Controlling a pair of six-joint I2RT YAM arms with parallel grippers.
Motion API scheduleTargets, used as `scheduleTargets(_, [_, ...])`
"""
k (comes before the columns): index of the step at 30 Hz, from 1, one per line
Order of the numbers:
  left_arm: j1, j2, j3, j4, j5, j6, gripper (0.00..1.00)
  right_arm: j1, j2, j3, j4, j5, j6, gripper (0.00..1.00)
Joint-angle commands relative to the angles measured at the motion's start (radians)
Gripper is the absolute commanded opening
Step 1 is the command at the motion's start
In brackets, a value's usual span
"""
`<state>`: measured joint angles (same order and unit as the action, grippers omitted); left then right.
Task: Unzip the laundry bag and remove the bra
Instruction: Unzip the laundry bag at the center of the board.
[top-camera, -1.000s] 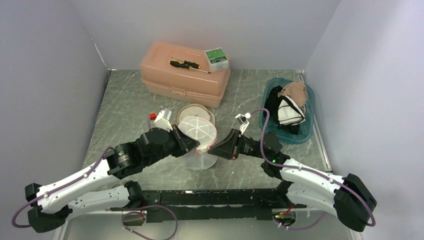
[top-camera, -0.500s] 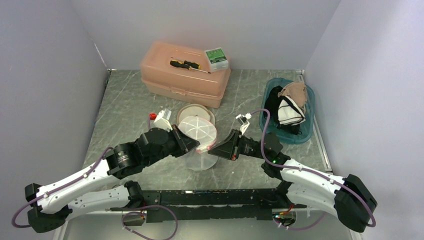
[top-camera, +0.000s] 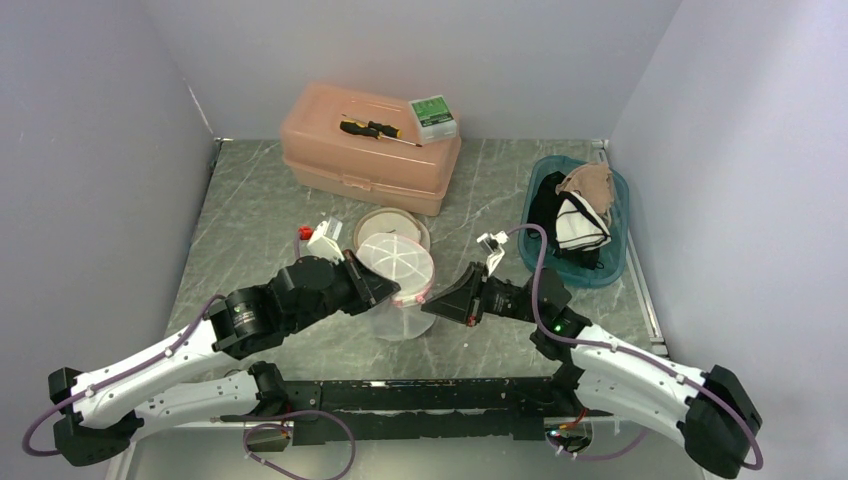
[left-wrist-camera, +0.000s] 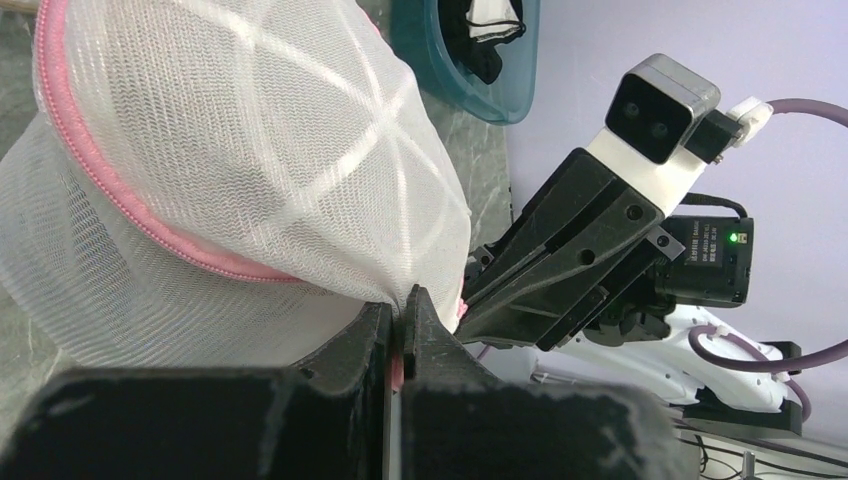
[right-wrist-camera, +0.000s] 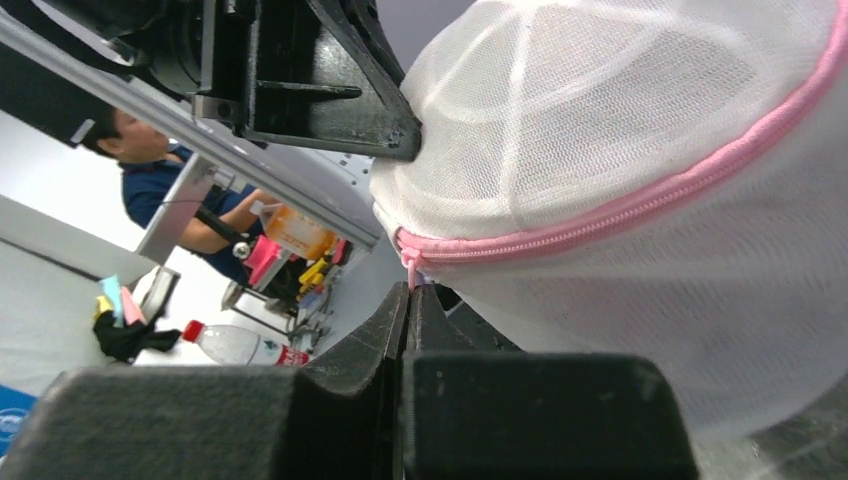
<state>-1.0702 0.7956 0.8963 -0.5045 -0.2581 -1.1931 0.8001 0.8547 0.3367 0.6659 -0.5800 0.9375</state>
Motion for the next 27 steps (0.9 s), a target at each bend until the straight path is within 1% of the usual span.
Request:
scheduleTargets(1, [0.003,-0.017,0.007,0.054,-0.01,0.007,0.03,0.003,-0.081,0.078,-0.258,0.099,-0.182,0.0])
scheduleTargets(4, [0.002,-0.009,0.002,0.056,0.0,0.018,0.03,0.002,-0.108,0.104,-0.399,0.183,-0.26,0.0])
scheduleTargets(8, [0.002,0.008,-0.009,0.079,0.032,0.041,0.03,0.002,-0.108,0.121,-0.508,0.286,-0.288,0.0])
scheduleTargets(12, [0.002,0.048,-0.016,0.106,0.088,0.093,0.03,0.002,-0.12,0.111,-0.603,0.494,-0.273,0.0])
scheduleTargets(15, [0.002,0.079,-0.023,0.116,0.115,0.165,0.03,0.002,-0.183,0.086,-0.642,0.611,-0.294,0.0])
scheduleTargets(17, [0.004,0.097,-0.034,0.122,0.119,0.214,0.03,0.002,-0.221,0.076,-0.66,0.635,-0.325,0.0])
scheduleTargets(19, [0.019,0.121,-0.049,0.146,0.135,0.283,0.03,0.004,-0.248,0.07,-0.692,0.625,-0.362,0.0])
scheduleTargets(21, [0.065,0.158,-0.067,0.179,0.174,0.349,0.03,0.008,-0.269,0.042,-0.693,0.606,-0.39,0.0])
scheduleTargets(24, [0.166,0.249,-0.094,0.273,0.333,0.42,0.03,0.022,-0.295,-0.018,-0.691,0.585,-0.395,0.0])
scheduleTargets(27, [0.26,0.353,-0.115,0.399,0.488,0.438,0.03,0.071,-0.349,-0.056,-0.709,0.615,-0.378,0.0])
